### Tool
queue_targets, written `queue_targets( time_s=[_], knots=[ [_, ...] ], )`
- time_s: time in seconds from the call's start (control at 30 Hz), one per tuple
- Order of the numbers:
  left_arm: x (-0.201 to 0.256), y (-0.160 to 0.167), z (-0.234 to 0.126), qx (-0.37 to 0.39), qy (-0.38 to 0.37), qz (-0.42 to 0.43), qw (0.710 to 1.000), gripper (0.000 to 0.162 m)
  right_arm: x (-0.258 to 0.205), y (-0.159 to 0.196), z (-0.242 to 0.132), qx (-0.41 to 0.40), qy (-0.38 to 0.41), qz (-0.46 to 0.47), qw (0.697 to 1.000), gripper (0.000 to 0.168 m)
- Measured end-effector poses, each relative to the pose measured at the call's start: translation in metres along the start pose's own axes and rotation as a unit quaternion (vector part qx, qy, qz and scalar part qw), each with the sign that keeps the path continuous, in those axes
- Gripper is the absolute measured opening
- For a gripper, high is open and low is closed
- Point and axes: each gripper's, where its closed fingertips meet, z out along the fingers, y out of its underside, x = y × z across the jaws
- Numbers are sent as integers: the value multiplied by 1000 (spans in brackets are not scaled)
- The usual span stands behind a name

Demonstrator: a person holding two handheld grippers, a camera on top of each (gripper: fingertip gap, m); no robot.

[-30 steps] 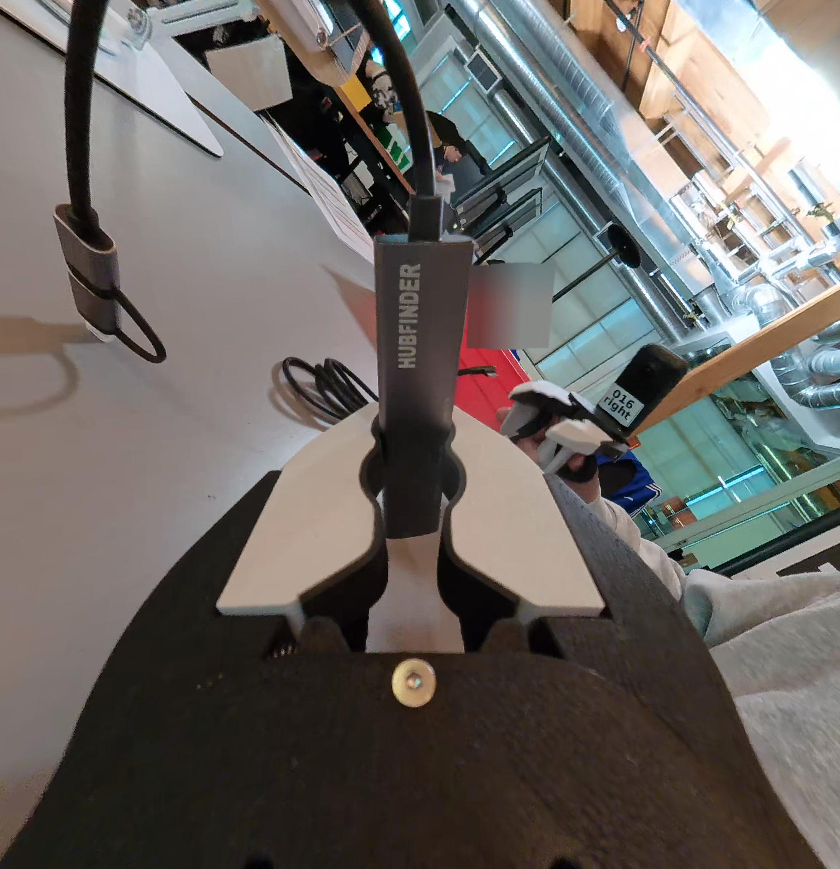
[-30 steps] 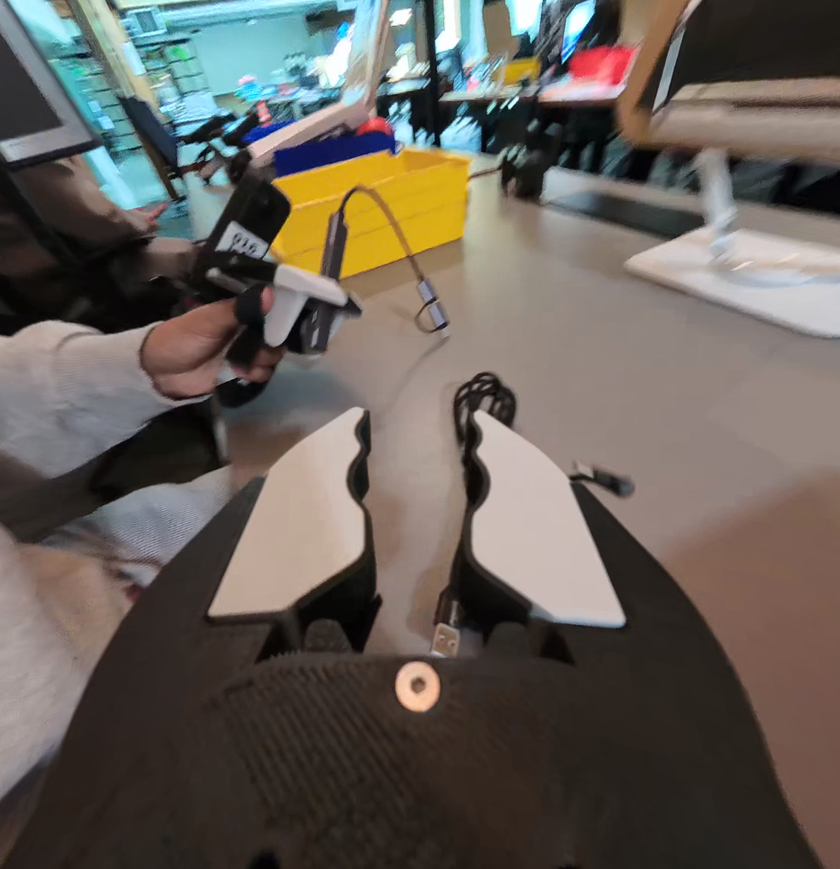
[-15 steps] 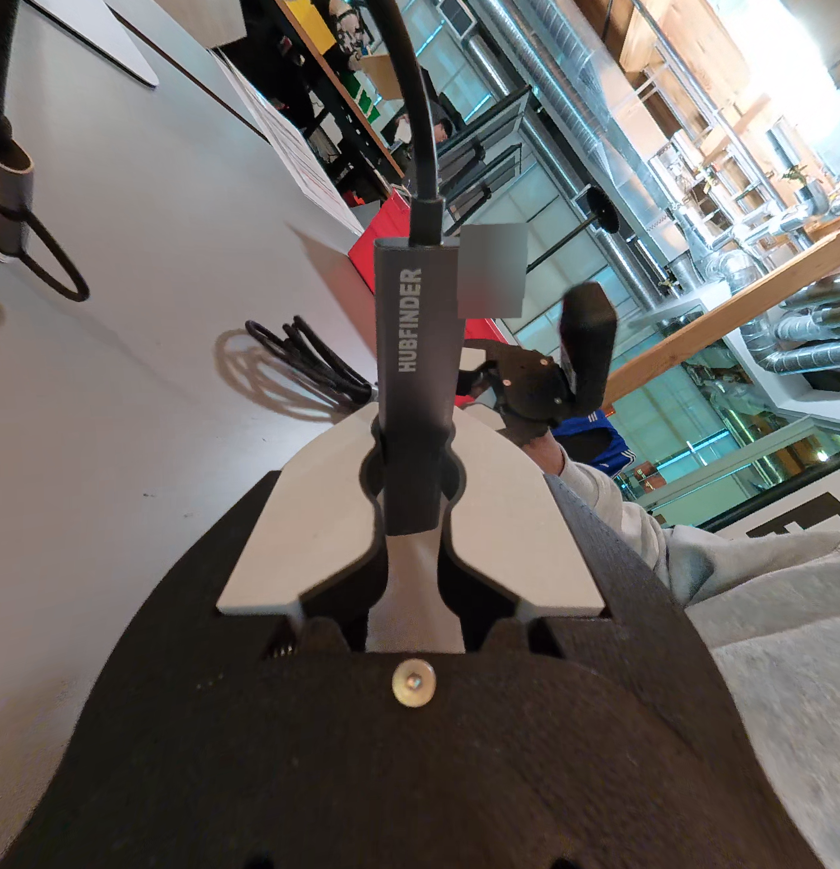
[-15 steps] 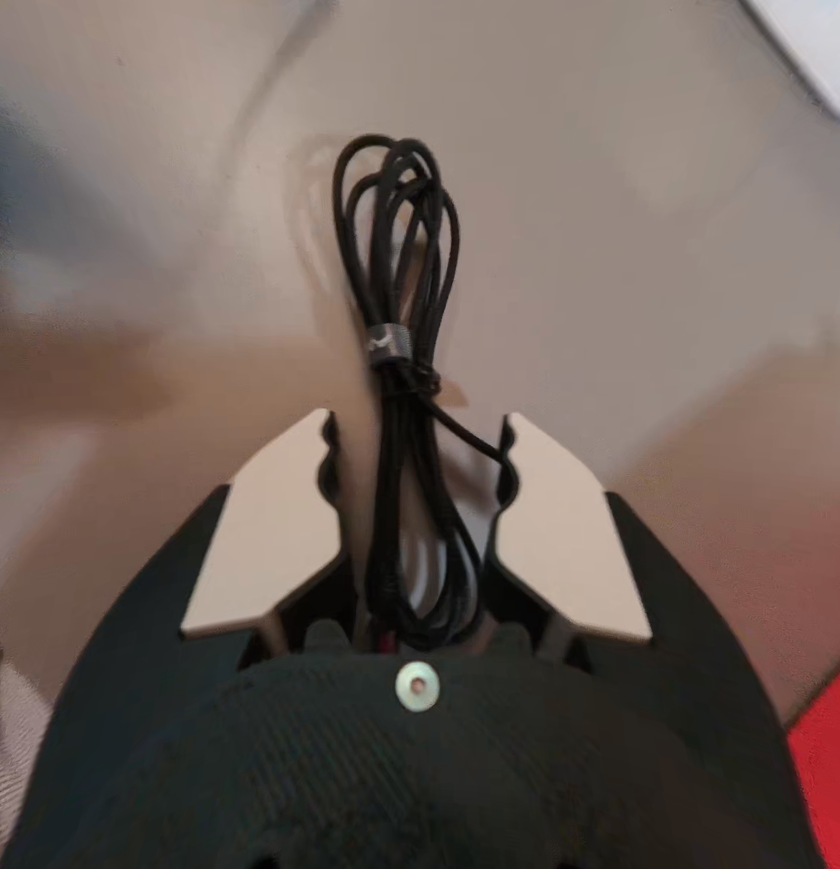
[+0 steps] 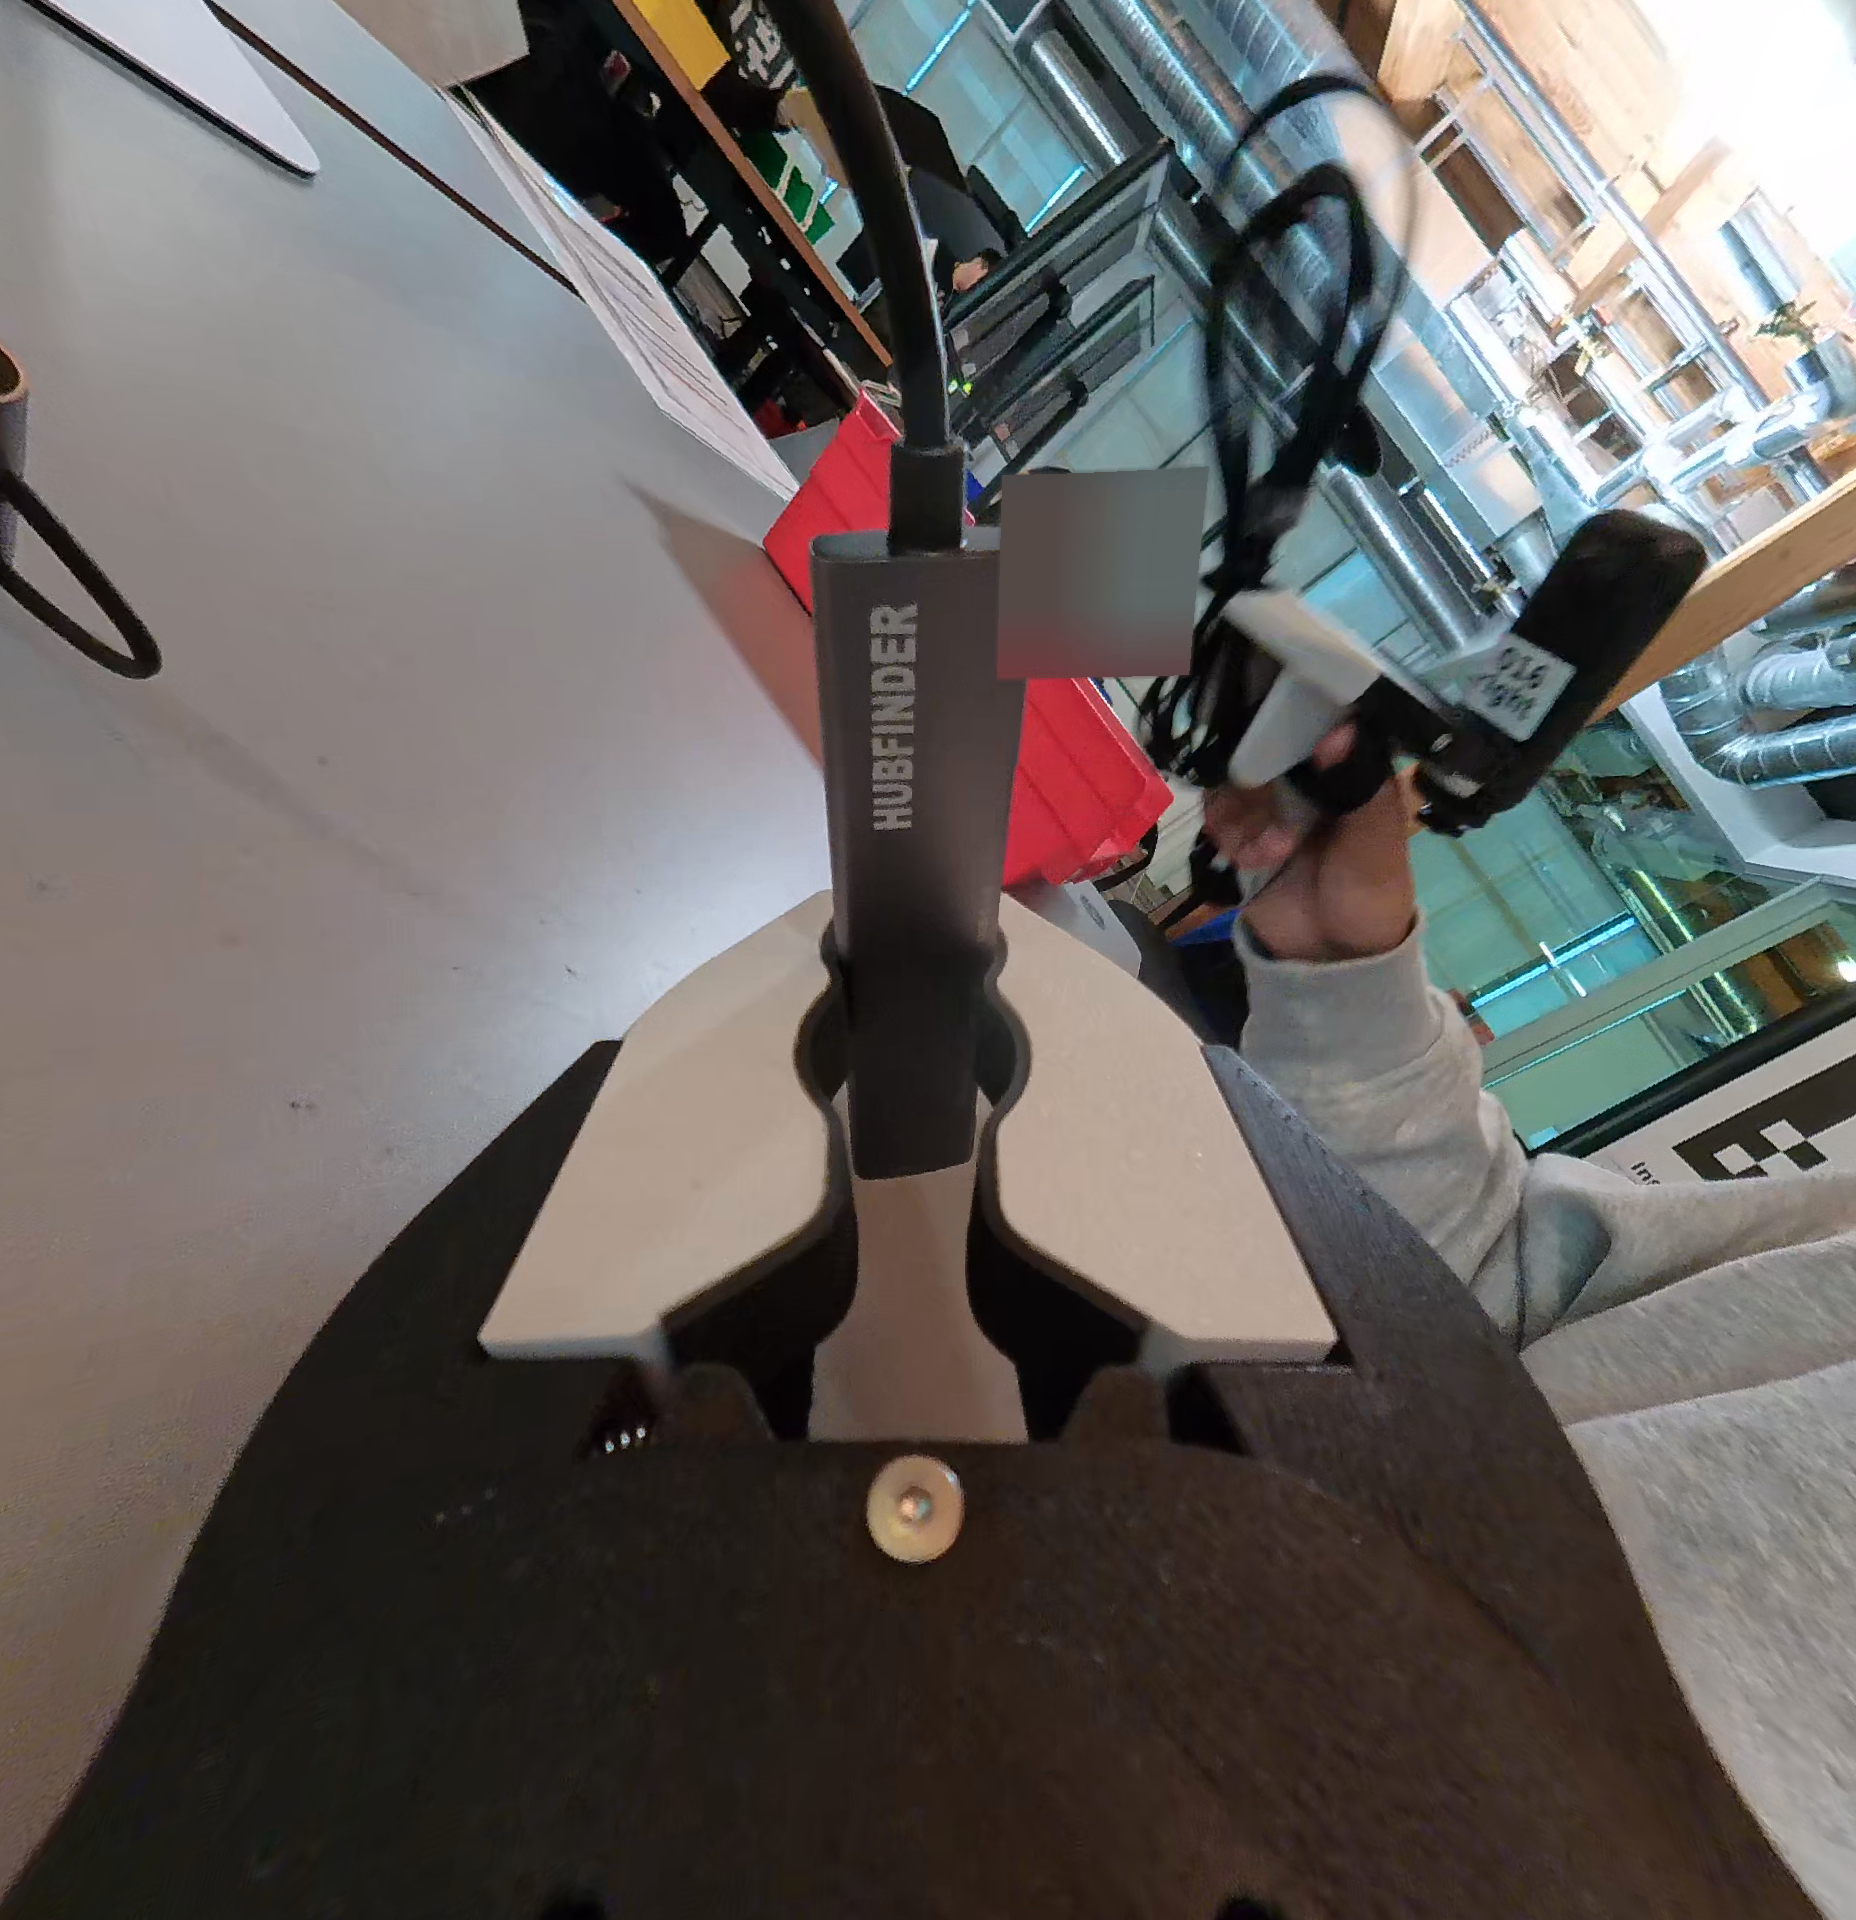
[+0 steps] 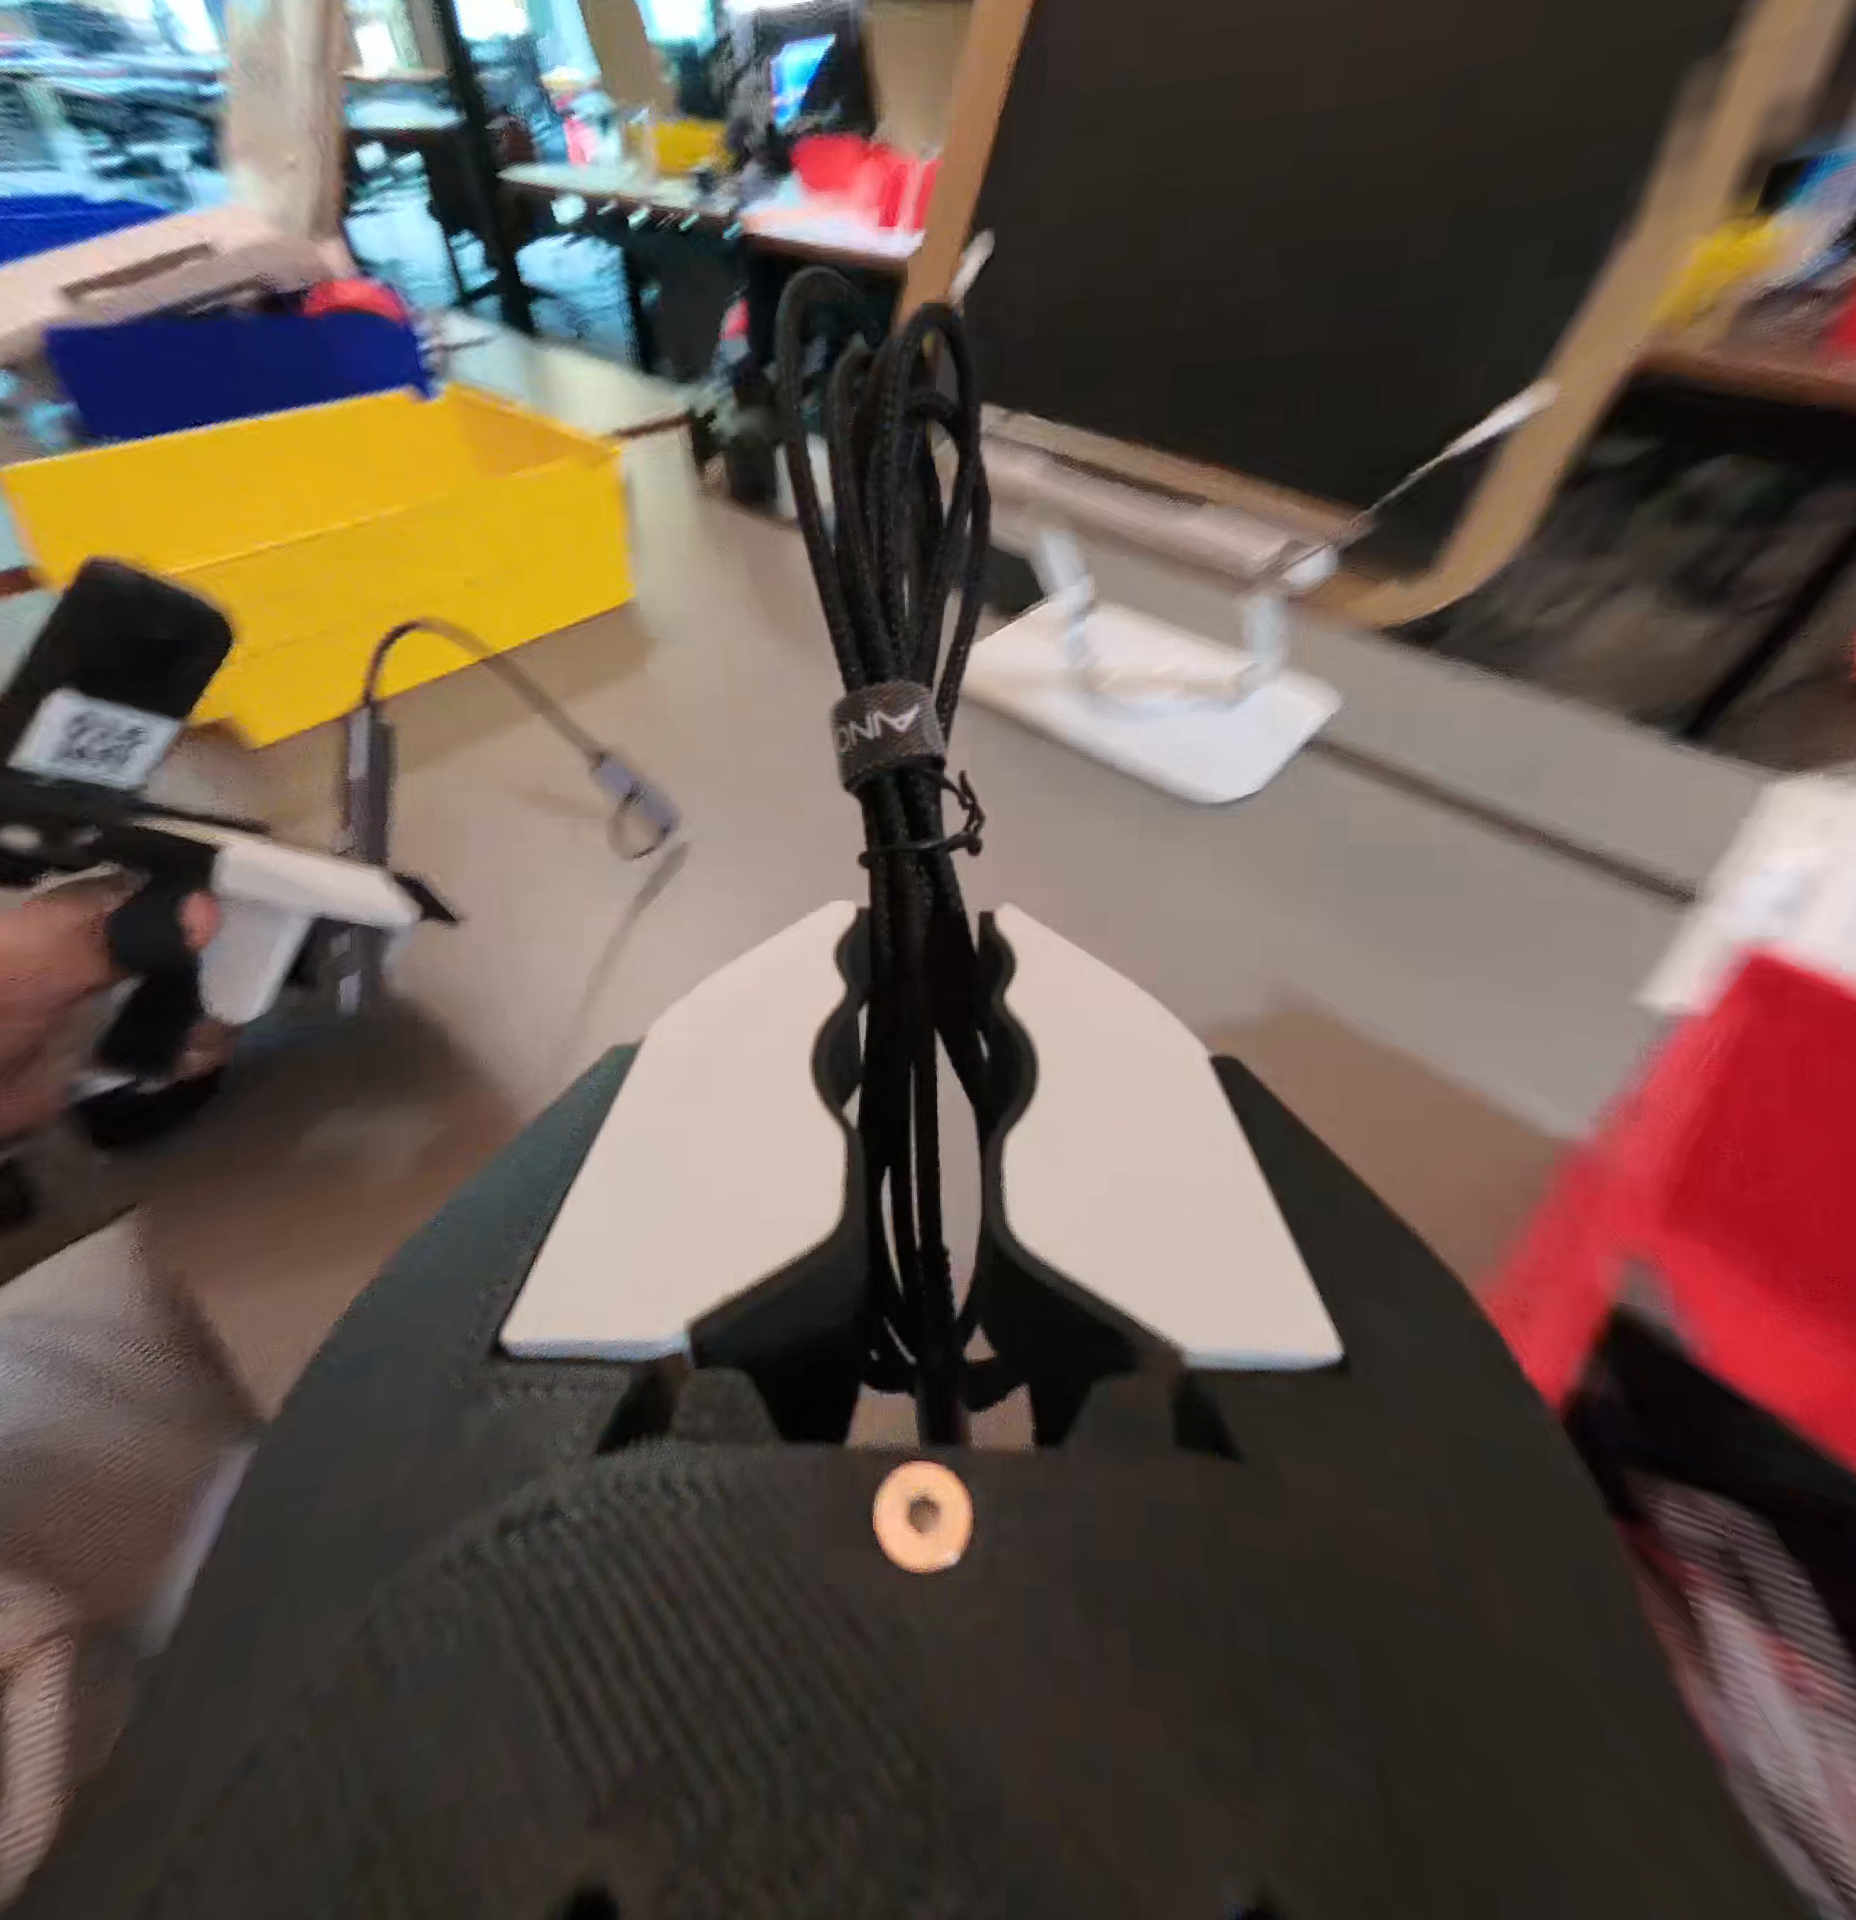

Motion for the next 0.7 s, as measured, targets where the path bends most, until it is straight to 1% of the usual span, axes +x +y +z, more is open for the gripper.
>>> queue_targets(
  time_s=[0.07, 0.1, 0.17, 0.2, 0.27, 0.33, 0.4, 0.5, 0.53, 0.57, 0.6, 0.63, 0.67, 0.7],
  knots=[
    [1, 1, 1, -3, 2, 3, 1000, 18, 37, -26, -36, 24, 70, -38, 997, 20],
    [2, 2, 2, -4, 2, 4, 1000, 18, 56, -33, -54, 23, 106, -60, 992, 20],
    [3, 2, 2, -6, 2, 7, 1000, 18, 89, -34, -88, 1, 146, -117, 982, 21],
    [3, 2, 2, -7, 3, 8, 1000, 18, 98, -28, -101, -18, 138, -154, 978, 21],
    [4, 3, 3, -7, 4, 10, 1000, 18, 107, 0, -123, -72, 74, -205, 973, 21],
    [5, 3, 3, -8, 5, 11, 1000, 19, 124, 25, -144, -118, 54, -181, 975, 21],
    [5, 4, 4, -8, 5, 11, 1000, 19, 138, 38, -156, -129, 54, -146, 979, 21],
    [7, 5, 6, -13, 6, 14, 1000, 18, 150, 61, -155, -138, 39, -91, 985, 22],
    [8, 6, 7, -14, 6, 15, 1000, 18, 154, 73, -151, -151, 38, -75, 985, 32],
    [9, 6, 8, -15, 6, 17, 1000, 18, 163, 84, -148, -166, 53, -62, 983, 64],
    [10, 7, 8, -16, 7, 18, 1000, 18, 175, 92, -146, -184, 82, -55, 978, 81],
    [11, 7, 8, -17, 7, 20, 1000, 18, 186, 95, -148, -197, 114, -53, 972, 78],
    [12, 8, 9, -18, 7, 23, 1000, 19, 194, 89, -150, -189, 140, -53, 970, 75],
    [13, 8, 9, -19, 6, 27, 999, 18, 196, 75, -153, -160, 157, -57, 973, 73]
  ],
)
